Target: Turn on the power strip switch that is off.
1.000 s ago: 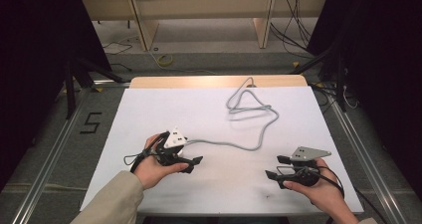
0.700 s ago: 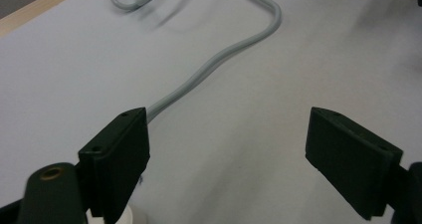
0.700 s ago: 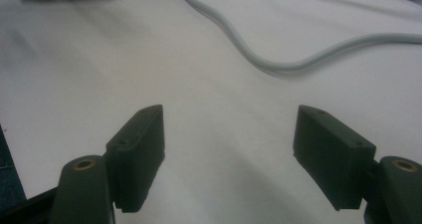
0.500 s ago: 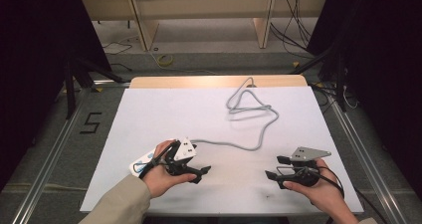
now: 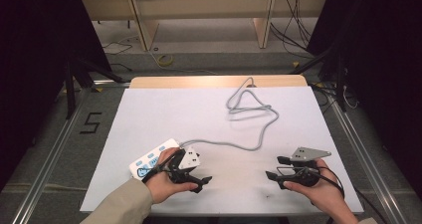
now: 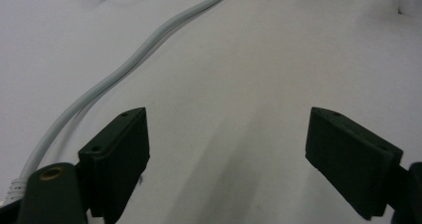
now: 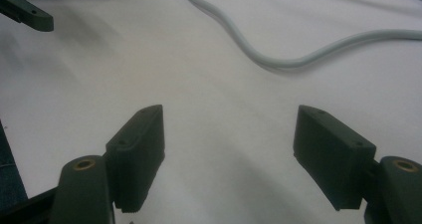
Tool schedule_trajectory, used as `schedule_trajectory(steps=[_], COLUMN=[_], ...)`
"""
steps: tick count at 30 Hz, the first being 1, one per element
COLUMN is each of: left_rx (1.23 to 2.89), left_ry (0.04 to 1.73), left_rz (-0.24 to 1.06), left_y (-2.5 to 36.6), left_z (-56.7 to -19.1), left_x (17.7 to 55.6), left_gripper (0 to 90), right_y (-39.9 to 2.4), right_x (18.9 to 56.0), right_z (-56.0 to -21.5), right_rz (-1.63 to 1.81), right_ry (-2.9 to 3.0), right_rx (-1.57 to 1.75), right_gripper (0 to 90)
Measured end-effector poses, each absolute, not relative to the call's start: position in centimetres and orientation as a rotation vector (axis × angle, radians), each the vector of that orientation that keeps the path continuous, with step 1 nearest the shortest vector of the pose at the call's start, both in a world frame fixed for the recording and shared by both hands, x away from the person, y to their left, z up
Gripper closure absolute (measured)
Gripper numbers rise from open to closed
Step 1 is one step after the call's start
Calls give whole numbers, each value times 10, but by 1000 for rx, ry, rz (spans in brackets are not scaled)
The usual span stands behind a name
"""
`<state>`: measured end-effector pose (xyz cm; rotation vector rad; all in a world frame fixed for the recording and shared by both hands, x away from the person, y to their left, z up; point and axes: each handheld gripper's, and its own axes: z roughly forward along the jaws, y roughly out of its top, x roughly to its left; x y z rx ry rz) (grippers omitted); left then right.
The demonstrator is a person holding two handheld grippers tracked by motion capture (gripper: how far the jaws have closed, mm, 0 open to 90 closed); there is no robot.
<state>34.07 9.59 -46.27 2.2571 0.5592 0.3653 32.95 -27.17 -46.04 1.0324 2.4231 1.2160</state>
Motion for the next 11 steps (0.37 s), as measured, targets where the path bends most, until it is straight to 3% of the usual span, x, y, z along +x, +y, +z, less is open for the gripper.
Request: schedule_trajectory(steps=[11], left_rx=[2268], left_ry=[555], left_rz=[365], left_y=[94], left_z=[-465], left_x=[343], left_gripper=[171], right_y=[-273], right_x=[332], right_z=[-462], right_rz=[1217], right_ry=[2427], right_rx=[1038], right_gripper=[289])
